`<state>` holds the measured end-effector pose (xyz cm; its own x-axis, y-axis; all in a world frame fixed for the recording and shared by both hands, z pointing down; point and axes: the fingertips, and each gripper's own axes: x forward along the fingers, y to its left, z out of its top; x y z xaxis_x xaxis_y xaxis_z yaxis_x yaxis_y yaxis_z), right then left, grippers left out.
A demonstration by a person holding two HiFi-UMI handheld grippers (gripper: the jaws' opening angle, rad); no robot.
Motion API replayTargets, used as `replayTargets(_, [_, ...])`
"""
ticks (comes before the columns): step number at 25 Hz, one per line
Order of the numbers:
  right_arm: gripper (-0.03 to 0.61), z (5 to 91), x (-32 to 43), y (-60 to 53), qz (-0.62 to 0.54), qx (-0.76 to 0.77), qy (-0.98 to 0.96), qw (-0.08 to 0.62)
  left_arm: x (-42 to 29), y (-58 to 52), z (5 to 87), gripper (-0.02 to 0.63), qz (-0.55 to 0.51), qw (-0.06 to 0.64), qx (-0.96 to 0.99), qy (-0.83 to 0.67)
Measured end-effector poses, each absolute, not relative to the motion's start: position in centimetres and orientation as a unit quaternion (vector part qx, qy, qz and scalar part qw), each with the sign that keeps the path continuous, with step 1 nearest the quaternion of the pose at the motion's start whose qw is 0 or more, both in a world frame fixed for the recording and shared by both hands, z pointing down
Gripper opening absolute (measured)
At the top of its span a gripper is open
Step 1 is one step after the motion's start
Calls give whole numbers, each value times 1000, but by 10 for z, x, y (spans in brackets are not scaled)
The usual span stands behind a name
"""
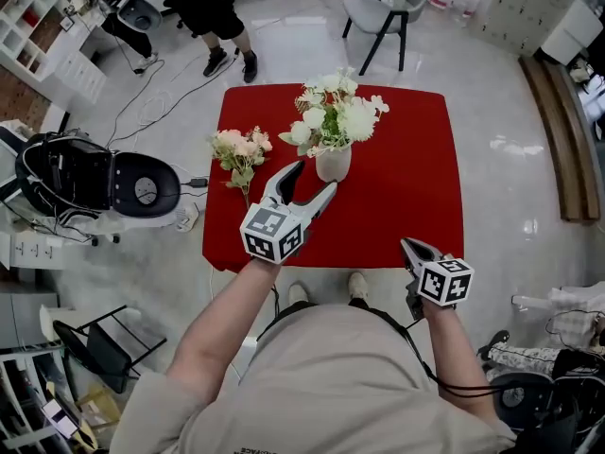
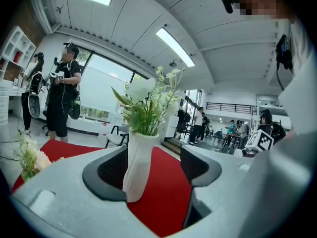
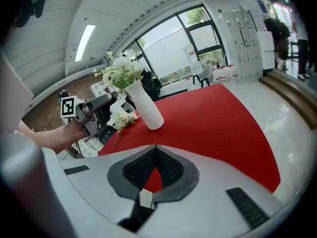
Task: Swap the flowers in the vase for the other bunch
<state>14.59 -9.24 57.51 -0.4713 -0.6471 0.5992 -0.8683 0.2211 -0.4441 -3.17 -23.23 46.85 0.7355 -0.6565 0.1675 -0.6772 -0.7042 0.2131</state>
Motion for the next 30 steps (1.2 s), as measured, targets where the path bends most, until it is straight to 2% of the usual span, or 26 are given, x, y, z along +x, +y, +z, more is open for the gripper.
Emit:
replayTargets(12, [14, 558, 92, -72, 350, 461, -799, 162, -80, -125, 487, 310, 60, 216, 919, -324])
replayTargets(14, [14, 552, 77, -70, 337, 453, -809, 164, -94, -107, 489, 265, 71, 228, 917, -321])
replayTargets(18, [14, 548, 40, -68, 315, 434, -828, 163, -129, -74, 499, 90, 103, 235, 913, -318])
replayTargets(20, [14, 545, 22, -67, 303, 428, -836, 160, -143, -59, 503, 32, 117, 239, 913, -310])
replayTargets(22, [14, 543, 6, -63, 289, 423, -844, 158, -154, -45, 507, 8, 129, 246, 913, -298])
replayTargets(30, [13, 538, -40, -40, 263, 406, -861, 160, -178, -19, 505, 8, 137, 261, 915, -276])
